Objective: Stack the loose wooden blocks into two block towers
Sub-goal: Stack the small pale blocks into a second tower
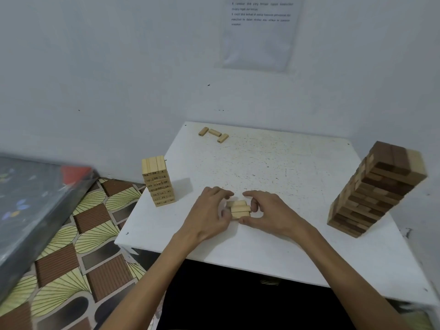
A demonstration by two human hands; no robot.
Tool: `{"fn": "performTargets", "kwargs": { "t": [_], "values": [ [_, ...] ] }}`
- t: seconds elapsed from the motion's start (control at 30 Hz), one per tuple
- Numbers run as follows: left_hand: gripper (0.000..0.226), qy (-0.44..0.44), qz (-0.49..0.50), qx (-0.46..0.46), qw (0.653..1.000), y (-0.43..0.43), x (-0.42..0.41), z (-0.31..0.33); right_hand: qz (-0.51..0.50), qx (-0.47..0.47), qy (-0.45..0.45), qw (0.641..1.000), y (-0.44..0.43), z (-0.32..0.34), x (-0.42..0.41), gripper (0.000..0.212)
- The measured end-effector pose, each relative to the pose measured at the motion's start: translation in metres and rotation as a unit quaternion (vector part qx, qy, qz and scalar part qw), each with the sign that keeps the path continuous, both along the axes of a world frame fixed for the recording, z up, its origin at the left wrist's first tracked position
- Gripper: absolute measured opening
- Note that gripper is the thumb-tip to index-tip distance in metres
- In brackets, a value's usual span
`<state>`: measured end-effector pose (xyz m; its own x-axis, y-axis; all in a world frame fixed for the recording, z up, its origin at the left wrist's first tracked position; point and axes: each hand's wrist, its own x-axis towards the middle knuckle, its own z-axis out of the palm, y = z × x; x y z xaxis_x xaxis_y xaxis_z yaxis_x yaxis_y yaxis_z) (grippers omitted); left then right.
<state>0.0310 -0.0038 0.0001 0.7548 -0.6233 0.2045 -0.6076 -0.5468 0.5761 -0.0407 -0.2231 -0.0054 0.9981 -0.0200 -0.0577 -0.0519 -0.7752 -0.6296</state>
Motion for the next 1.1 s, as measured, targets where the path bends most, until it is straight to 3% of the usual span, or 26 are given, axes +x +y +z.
{"fn": "performTargets", "kwargs": {
  "t": [0.17, 0.33, 0.53, 1.1],
  "values": [
    [0.065, -0.003, -0.027, 0.163, 0.986, 0.002, 0.0, 0.006, 0.032, -0.039, 0.035, 0.998, -0.001, 0.009, 0.011, 0.069],
    [0.049, 0.015, -0.056, 0.163, 0.985, 0.0, 0.007, 0.012, 0.066, -0.056, 0.04, 0.995, 0.002, 0.018, 0.016, 0.055],
    [0.027, 0.05, -0.09, 0.155, 0.983, -0.003, 0.015, 0.018, 0.084, -0.06, 0.051, 0.993, 0.005, 0.024, 0.019, 0.053],
    [0.036, 0.059, -0.091, 0.195, 0.975, -0.01, 0.02, 0.021, 0.074, -0.03, 0.077, 0.994, 0.001, 0.025, 0.021, 0.055]
  ]
}}
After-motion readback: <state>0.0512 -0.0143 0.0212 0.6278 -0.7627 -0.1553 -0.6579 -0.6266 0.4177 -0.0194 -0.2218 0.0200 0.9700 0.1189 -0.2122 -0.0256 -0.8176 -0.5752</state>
